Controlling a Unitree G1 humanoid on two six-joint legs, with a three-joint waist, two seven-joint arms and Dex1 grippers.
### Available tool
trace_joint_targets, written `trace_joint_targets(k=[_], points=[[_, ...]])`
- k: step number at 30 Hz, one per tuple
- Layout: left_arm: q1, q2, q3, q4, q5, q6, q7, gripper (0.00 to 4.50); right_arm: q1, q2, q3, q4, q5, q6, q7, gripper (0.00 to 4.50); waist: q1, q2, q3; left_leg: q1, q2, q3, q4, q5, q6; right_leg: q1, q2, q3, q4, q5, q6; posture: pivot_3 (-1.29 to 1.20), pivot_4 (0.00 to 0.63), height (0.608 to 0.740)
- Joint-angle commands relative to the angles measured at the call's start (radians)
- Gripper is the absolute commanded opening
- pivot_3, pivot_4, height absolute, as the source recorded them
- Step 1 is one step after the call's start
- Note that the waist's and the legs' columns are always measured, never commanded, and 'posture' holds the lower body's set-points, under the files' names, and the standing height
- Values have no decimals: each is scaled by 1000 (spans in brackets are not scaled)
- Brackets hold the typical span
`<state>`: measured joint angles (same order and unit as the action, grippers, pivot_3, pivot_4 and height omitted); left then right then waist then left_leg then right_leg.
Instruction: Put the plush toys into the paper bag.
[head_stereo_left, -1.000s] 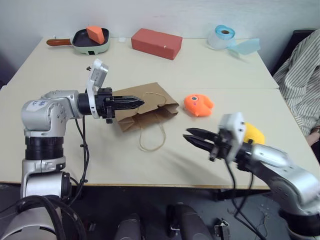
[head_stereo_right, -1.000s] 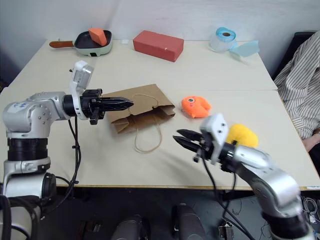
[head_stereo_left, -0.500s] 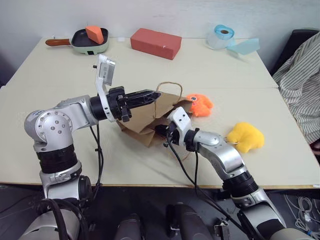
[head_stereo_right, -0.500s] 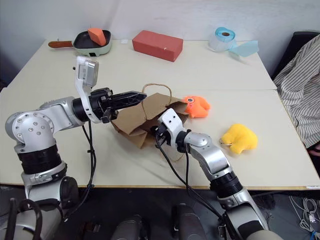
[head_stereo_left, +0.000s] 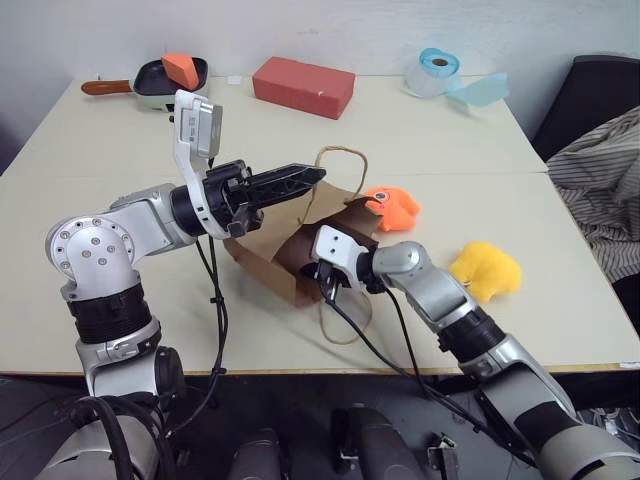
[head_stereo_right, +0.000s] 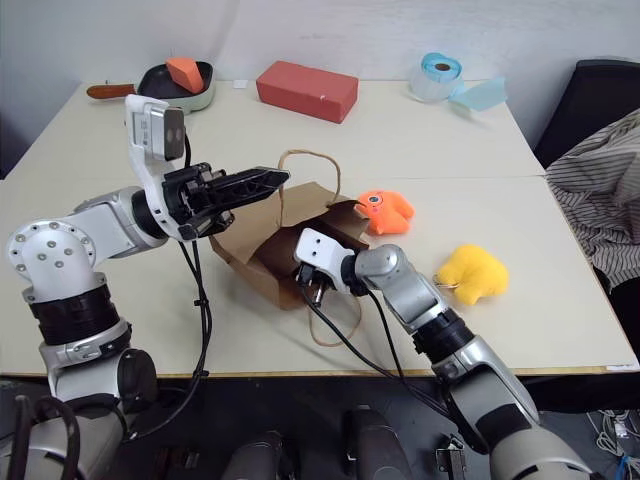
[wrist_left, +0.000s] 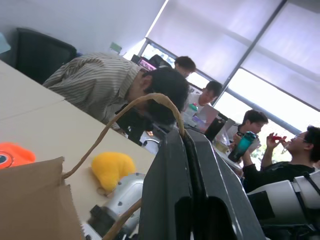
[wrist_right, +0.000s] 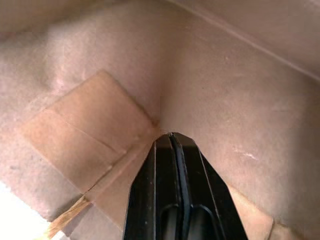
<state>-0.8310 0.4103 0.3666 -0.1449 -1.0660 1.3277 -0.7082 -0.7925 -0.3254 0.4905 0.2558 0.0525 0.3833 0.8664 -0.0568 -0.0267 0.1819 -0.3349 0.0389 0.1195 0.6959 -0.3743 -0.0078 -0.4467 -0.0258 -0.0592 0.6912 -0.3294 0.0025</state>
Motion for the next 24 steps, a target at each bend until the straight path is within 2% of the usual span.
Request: trace_joint_targets(k=[1,4,6,14,19,24], points=[[21,20,-25,-50,-41,-26,-11,0,-43,60,-51,75,52,41,57,28,-3,0,0,0,0,0,0,0,0,0,0,0,0,0,0,0,150,740],[44,29,-39,-62,-48,-42,-9,0,-88,162,-198,171,178,156,40,28,-6,0,0,0,1,0,0,0,0,0,0,0,0,0,0,0,150,740],[50,32,-44,-66,-53,-49,-5,0,-100,183,-234,202,193,178,34,28,-5,0,0,0,1,0,0,0,-1,-1,0,0,1,0,0,0,150,740],[65,49,-53,-72,-68,-84,19,0,-139,276,-290,298,175,218,-89,28,-4,1,0,-1,0,-1,-1,0,0,0,0,0,-1,0,0,0,150,740],[74,68,-60,-59,-58,-104,12,0,-144,301,-363,239,270,313,-42,28,-5,1,0,-1,0,-1,-2,0,-1,-1,0,0,-1,0,0,0,150,740],[71,66,-53,-56,-94,-106,25,0,-166,314,-318,304,199,247,-77,28,-4,1,0,-1,0,-1,-2,0,-1,-1,0,0,-2,0,0,0,150,740]])
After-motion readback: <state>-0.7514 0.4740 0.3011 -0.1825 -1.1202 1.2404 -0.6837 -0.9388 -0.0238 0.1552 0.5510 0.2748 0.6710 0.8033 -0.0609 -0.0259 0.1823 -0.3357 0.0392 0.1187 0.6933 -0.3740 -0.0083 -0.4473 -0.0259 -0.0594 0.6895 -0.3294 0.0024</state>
